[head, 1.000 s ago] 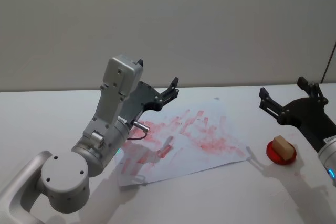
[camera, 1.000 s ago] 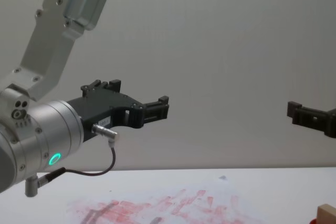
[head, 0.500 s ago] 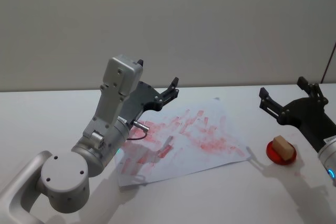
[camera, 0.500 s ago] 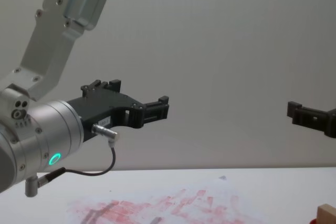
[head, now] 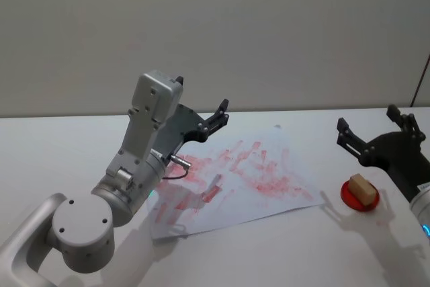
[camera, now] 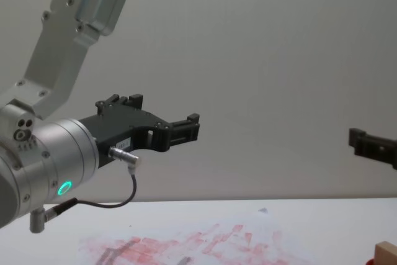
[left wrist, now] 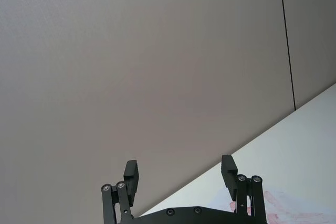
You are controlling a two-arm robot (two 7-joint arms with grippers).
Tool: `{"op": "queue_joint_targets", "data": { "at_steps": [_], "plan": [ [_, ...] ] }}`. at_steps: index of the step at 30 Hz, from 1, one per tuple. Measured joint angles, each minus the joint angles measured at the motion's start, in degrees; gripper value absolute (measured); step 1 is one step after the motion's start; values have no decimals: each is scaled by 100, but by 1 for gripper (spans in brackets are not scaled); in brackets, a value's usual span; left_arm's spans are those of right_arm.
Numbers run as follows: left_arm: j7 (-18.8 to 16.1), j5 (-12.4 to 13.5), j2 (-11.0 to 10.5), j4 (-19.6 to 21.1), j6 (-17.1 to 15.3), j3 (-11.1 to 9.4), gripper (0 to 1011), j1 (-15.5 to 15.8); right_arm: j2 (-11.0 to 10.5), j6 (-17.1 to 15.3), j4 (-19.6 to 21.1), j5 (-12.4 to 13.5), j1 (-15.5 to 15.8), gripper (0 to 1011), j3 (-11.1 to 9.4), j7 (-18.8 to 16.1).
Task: Use the one hand to pick up the stamp and affix it onto the A4 paper.
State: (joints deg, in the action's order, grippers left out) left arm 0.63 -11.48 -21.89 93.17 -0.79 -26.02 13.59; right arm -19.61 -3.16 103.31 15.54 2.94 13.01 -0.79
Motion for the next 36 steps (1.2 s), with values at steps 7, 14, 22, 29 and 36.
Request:
{"op": "queue_joint_targets", "data": {
  "at_steps": [7,14,22,29,36],
  "plan": [
    [0,0,0,0,0,0,1001,0,-44,-283,222,-22,250,1001,15,301],
    [0,0,0,0,0,0,1001,0,-60,-746,398,-15,490,1001,42,549],
    [0,0,0,0,0,0,1001,0,-35,-1250,433,4,615,1001,45,754],
    [0,0,0,0,0,0,1001,0,-32,-1526,379,17,637,1001,9,814],
    [0,0,0,0,0,0,1001,0,-35,-1743,265,12,612,1001,-44,821]
  ]
}}
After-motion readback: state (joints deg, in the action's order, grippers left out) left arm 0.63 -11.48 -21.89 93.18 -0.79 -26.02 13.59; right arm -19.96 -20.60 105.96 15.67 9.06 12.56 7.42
